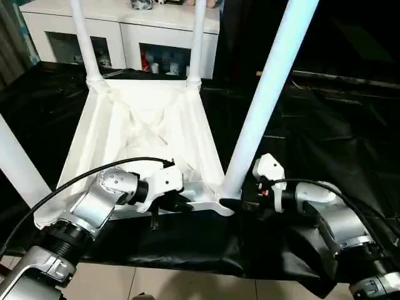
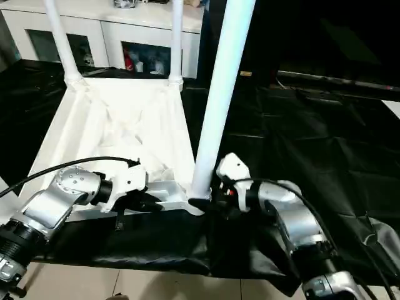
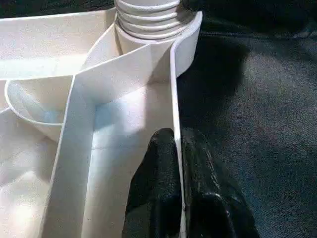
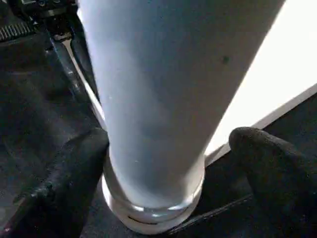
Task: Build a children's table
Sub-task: Rotate leg to tighten
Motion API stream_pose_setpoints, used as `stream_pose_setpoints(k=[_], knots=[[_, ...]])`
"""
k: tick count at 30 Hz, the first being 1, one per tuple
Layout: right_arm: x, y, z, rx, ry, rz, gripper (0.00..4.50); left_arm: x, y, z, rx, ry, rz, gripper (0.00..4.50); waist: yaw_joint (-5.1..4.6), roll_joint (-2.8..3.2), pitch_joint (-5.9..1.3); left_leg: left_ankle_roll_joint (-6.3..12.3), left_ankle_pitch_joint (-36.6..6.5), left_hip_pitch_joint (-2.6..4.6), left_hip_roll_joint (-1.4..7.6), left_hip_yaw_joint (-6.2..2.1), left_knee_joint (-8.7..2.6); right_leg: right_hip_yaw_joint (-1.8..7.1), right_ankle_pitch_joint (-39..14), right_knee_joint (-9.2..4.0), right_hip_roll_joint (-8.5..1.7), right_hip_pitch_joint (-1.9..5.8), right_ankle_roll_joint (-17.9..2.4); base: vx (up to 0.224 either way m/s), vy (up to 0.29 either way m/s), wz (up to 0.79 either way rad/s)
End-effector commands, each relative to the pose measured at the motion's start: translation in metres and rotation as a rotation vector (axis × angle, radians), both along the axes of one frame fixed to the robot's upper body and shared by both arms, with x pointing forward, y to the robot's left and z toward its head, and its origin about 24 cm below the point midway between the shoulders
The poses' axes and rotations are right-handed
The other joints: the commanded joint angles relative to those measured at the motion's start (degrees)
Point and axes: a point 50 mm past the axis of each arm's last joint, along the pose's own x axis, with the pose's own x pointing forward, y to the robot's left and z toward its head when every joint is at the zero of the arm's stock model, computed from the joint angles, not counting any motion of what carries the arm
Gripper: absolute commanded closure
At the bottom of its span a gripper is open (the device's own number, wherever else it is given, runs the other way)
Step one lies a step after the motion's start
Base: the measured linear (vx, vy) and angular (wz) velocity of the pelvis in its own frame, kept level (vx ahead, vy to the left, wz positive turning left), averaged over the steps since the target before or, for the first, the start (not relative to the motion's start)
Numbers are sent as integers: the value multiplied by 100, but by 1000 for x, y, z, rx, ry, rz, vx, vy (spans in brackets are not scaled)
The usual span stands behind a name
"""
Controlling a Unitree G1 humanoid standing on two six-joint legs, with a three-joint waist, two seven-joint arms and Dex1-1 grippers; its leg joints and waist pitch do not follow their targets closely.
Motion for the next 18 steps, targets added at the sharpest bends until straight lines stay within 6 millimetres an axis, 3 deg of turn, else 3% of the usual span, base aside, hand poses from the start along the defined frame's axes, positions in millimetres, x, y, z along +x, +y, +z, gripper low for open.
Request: stream_pose_setpoints(k=[1, 3, 18], knots=[[2, 0, 1, -14, -1, -5, 37, -2, 6, -5, 20, 19, 20, 450, -23, 62, -304, -23, -1740, 23, 83, -37, -438, 333, -2289, -588, -487, 182, -609, 0, 0, 0], [2, 1, 0, -13, 1, 0, 73, -2, 6, -5, 20, 20, 20, 450, -27, 65, -300, -29, -1798, 31, 83, -38, -439, 329, -2358, -600, -486, 174, -601, 0, 0, 0], [3, 1, -8, -14, 36, -20, 174, -3, 8, -7, 14, 27, 49, 450, -72, 61, -287, -25, -1857, 23, 82, -44, -454, 327, -2463, -614, -486, 169, -586, 0, 0, 0]])
